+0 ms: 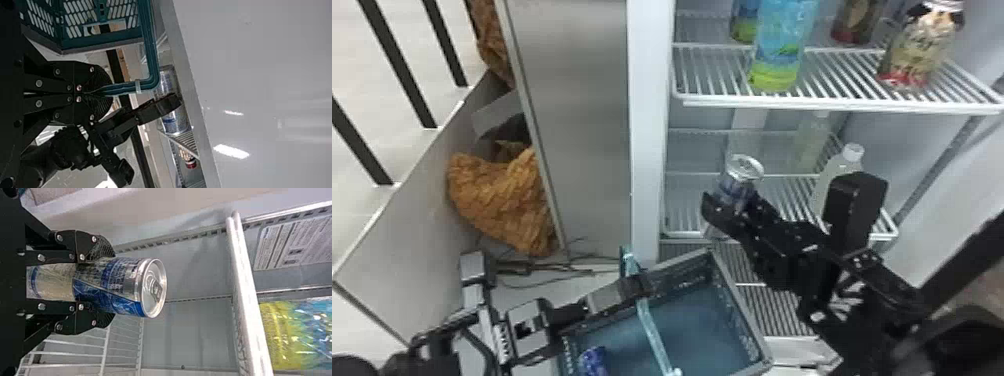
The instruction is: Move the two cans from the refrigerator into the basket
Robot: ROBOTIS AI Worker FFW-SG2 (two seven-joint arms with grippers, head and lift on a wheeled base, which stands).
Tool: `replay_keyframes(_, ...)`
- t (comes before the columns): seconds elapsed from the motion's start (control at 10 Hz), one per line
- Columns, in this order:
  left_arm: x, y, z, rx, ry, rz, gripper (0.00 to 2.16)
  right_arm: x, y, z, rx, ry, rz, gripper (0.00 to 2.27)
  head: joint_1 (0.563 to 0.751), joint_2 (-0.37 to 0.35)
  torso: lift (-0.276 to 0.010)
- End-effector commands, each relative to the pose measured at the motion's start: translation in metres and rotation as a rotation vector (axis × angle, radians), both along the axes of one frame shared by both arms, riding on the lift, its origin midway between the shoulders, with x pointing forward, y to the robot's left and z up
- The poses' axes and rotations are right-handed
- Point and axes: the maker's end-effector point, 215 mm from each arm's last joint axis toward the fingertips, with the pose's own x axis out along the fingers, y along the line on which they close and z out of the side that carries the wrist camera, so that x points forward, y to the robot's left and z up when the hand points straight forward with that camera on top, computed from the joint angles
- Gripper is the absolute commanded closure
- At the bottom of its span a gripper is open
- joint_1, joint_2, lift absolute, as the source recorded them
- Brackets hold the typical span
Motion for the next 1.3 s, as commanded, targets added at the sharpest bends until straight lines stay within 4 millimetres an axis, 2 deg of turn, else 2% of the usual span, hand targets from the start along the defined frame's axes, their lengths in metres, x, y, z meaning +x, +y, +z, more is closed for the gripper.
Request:
replay_keyframes(0.0,0.000,0.000,0.001,-0.001,-0.001,0.000,1.21,-0.028,0.007,-0.002,0.012,0.038,0.034,1.28,0.695,-0.069,-0.219)
replay_keyframes(0.2,0.001,0.001,0.001,-0.003,-0.002,0.006,1.21,-0.055,0.011,-0.007,0.019,0.084,0.057,1.28,0.695,-0.060,-0.219)
replay_keyframes(0.6,-0.001,0.000,-0.001,-0.007,0.005,0.002,1.21,-0.089,0.014,-0.053,0.020,0.234,0.102,1.28,0.695,-0.056,-0.219)
replay_keyframes(0.8,-0.001,-0.001,0.000,-0.006,0.003,0.003,1.21,-0.096,0.017,-0.077,0.040,0.297,0.127,1.04,0.695,-0.052,-0.219)
replay_keyframes(1.0,-0.002,-0.002,0.000,-0.009,0.005,0.000,1.21,-0.089,0.010,-0.094,0.080,0.323,0.133,0.42,0.695,-0.051,-0.219)
replay_keyframes(1.1,-0.002,-0.002,0.000,-0.009,0.005,0.000,1.21,-0.082,0.005,-0.092,0.106,0.301,0.121,0.20,0.695,-0.052,-0.219)
replay_keyframes(1.2,-0.004,-0.002,-0.003,-0.007,0.011,0.001,1.21,-0.078,0.000,-0.086,0.113,0.276,0.104,0.09,0.695,-0.060,-0.219)
